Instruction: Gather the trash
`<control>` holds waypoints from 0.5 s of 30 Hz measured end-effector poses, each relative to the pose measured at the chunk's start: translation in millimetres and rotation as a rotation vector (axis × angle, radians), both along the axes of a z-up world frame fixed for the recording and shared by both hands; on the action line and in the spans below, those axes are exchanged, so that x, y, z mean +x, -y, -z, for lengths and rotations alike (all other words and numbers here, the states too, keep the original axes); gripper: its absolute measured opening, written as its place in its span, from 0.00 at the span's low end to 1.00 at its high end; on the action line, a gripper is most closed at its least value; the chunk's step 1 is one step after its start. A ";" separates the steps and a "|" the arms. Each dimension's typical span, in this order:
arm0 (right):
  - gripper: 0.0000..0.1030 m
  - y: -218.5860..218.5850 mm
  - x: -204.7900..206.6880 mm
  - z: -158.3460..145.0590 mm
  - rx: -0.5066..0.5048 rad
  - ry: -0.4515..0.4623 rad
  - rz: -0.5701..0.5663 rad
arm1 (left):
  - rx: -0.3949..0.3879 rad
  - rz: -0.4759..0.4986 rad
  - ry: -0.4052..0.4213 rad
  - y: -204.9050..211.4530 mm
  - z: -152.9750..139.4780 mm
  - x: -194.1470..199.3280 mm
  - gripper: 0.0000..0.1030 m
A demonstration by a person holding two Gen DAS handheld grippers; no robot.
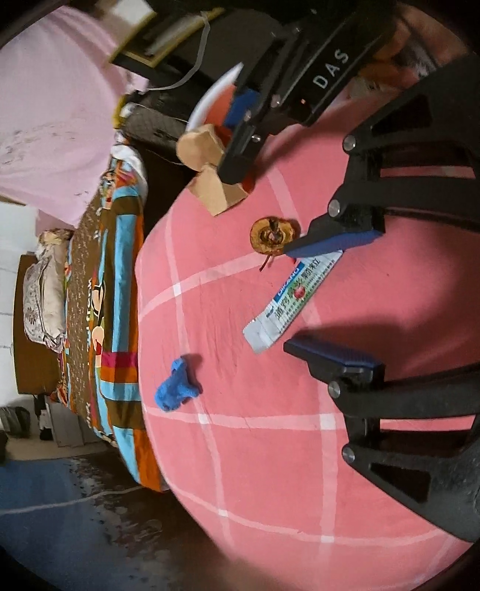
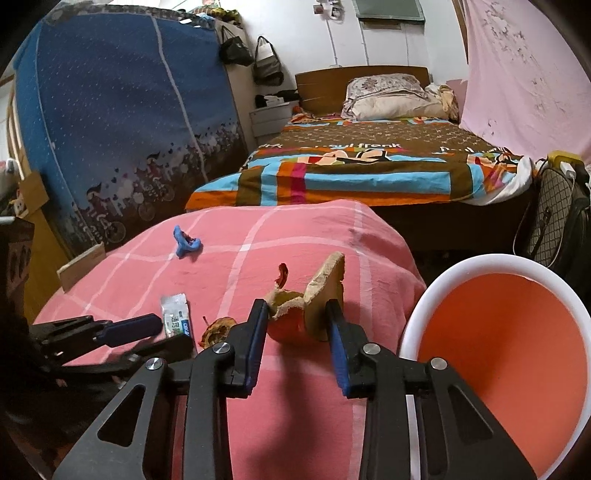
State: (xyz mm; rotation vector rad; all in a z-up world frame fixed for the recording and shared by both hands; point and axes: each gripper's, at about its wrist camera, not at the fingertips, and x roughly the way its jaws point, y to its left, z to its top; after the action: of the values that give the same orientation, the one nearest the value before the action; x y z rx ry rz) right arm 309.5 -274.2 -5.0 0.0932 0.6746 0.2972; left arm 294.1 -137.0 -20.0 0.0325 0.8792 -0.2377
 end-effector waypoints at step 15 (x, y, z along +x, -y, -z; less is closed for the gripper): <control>0.29 3.9 -2.2 0.4 0.003 -0.002 0.014 | -0.025 0.012 0.016 -12.4 -2.7 -2.9 0.02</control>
State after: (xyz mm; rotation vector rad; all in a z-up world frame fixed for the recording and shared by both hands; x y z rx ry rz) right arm 307.3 -278.1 -5.4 0.1013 0.6752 0.2843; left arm 291.2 -124.6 -17.3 0.0165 0.8606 -0.2599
